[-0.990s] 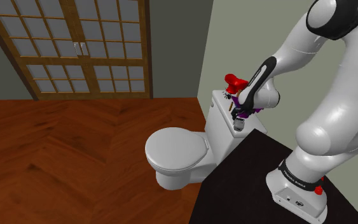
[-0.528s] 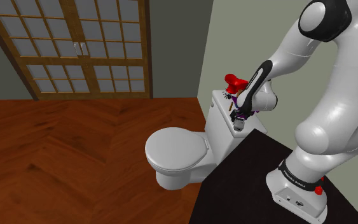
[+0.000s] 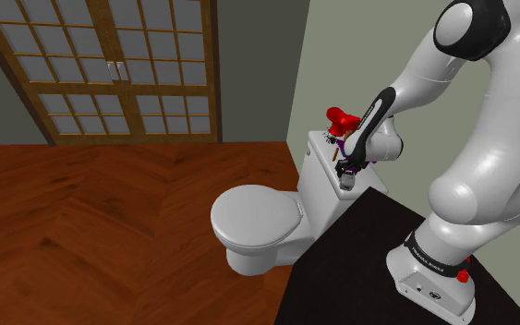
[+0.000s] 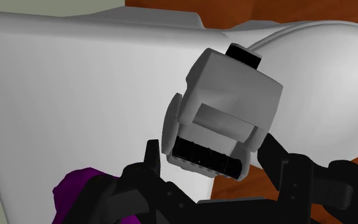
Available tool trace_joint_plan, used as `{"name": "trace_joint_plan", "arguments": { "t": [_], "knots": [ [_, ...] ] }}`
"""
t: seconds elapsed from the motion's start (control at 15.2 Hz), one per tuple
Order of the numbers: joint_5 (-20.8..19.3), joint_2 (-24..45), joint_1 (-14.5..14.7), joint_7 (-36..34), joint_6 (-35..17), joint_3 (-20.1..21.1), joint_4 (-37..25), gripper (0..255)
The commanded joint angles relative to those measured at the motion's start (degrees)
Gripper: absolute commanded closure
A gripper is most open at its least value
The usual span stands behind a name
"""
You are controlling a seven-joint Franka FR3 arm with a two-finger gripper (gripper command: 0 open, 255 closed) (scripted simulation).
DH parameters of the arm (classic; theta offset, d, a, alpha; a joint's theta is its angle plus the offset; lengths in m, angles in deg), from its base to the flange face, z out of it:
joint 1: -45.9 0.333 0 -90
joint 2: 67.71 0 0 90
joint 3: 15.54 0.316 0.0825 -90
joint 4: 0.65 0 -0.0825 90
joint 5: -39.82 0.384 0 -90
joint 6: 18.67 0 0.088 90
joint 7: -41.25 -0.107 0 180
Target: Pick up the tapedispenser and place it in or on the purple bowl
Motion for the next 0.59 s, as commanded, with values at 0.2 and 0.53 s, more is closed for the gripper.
{"name": "trace_joint_plan", "arguments": {
  "t": [0.2, 0.53],
  "knots": [
    [0.0, 0.0, 0.0, 0.0, 0.0, 0.0, 0.0, 255],
    [-0.1, -3.2, 1.5, -0.1, 2.4, -1.5, 0.8, 255]
  ]
}}
